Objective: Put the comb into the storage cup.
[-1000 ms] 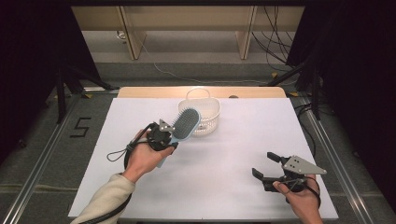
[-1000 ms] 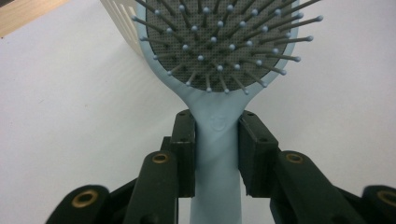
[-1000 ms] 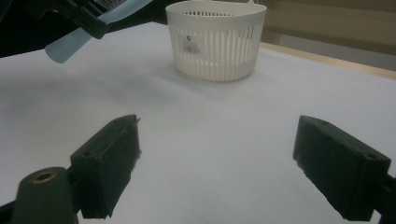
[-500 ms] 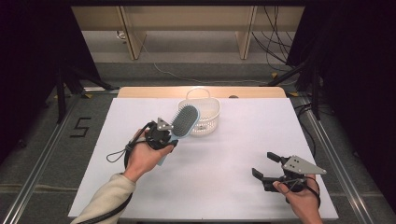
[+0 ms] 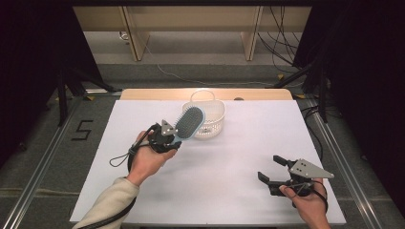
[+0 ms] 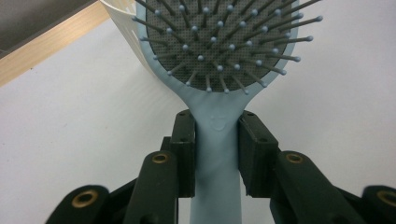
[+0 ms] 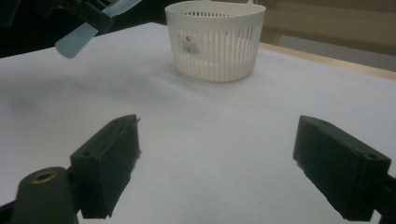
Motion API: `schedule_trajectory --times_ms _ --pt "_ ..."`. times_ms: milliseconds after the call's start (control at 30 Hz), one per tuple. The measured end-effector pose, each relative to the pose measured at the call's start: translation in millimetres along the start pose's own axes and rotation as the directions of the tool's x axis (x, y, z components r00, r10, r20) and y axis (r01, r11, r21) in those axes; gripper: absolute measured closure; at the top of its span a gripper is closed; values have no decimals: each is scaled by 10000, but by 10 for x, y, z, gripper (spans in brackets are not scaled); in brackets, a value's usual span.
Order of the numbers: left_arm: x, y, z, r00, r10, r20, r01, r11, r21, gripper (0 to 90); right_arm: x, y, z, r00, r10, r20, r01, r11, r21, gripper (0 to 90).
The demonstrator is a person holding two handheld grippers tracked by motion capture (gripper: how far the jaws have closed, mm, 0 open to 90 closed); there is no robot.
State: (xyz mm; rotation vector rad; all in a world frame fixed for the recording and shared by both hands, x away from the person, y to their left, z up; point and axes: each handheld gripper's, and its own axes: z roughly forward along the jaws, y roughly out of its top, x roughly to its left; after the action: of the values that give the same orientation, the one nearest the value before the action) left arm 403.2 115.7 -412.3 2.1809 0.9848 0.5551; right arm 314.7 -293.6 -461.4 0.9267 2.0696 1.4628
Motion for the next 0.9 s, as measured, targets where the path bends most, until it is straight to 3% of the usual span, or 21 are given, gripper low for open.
schedule_trajectory --times_ms 900 --pt "43 6 -26 9996 -276 -89 266 9952 -944 698 2 0 1 10000 1 -29 -1 10000 -6 153"
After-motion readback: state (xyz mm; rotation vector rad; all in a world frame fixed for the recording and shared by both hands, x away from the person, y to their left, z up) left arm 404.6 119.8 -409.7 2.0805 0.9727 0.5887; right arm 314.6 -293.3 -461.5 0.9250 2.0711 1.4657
